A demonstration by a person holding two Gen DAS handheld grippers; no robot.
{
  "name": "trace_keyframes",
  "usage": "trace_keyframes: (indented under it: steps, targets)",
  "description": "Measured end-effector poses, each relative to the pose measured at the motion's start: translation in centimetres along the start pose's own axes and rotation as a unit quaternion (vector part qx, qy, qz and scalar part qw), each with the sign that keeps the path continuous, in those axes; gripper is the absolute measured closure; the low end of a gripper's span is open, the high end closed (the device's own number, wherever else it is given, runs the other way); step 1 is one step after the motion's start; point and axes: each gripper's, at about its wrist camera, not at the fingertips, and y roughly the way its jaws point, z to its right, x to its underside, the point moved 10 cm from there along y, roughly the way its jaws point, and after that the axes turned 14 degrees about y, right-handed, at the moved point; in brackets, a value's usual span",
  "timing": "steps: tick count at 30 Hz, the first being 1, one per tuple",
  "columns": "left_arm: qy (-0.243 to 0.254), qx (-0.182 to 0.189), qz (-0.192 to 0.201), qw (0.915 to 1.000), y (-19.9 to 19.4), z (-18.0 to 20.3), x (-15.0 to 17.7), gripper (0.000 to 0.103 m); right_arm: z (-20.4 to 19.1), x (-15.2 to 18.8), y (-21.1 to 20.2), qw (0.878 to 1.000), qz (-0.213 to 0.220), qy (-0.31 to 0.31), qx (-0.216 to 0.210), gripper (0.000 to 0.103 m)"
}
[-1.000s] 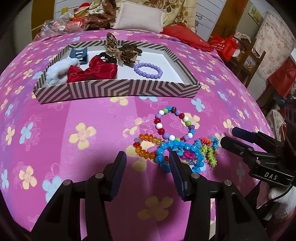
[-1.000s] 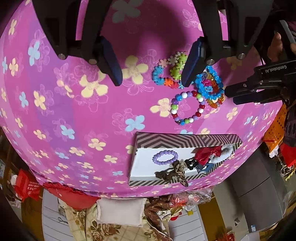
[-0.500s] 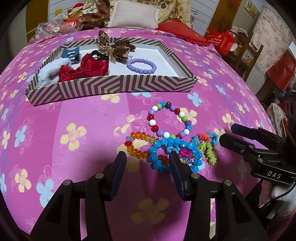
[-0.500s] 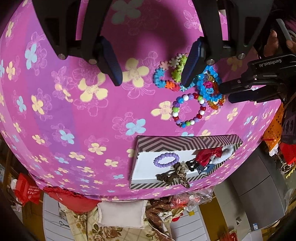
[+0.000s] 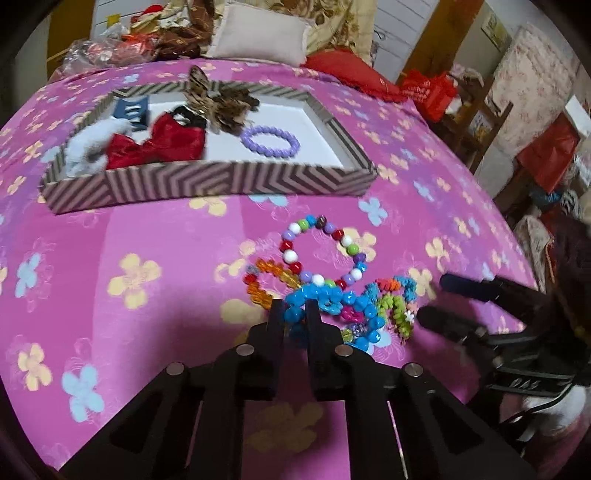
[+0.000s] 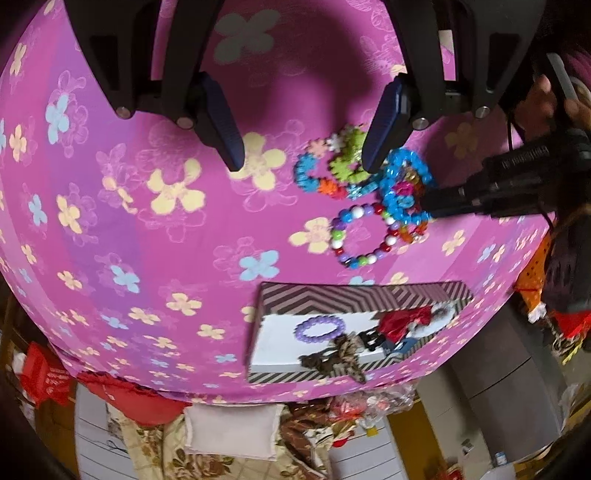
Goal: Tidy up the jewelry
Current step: 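Grasp the blue bead bracelet with the left tool while the right grasps the green flower bracelet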
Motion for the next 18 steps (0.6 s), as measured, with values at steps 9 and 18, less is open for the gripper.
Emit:
trace_keyframes:
  steps: [9,18]
  targets:
    - [-0.024,-0.025,0.035,0.9988,-3.6,-3.0,-1.3,0.095,-2.4,1.5,1.5,0.999,-0.026,-0.043,-0.004,0.044]
    - [-0.046,-0.032,0.037,0.9978,-4.1,-4.4,-1.2,0.095,-1.9,1.0,1.6,0.997,-0.004,-0.076,0.022,0.084]
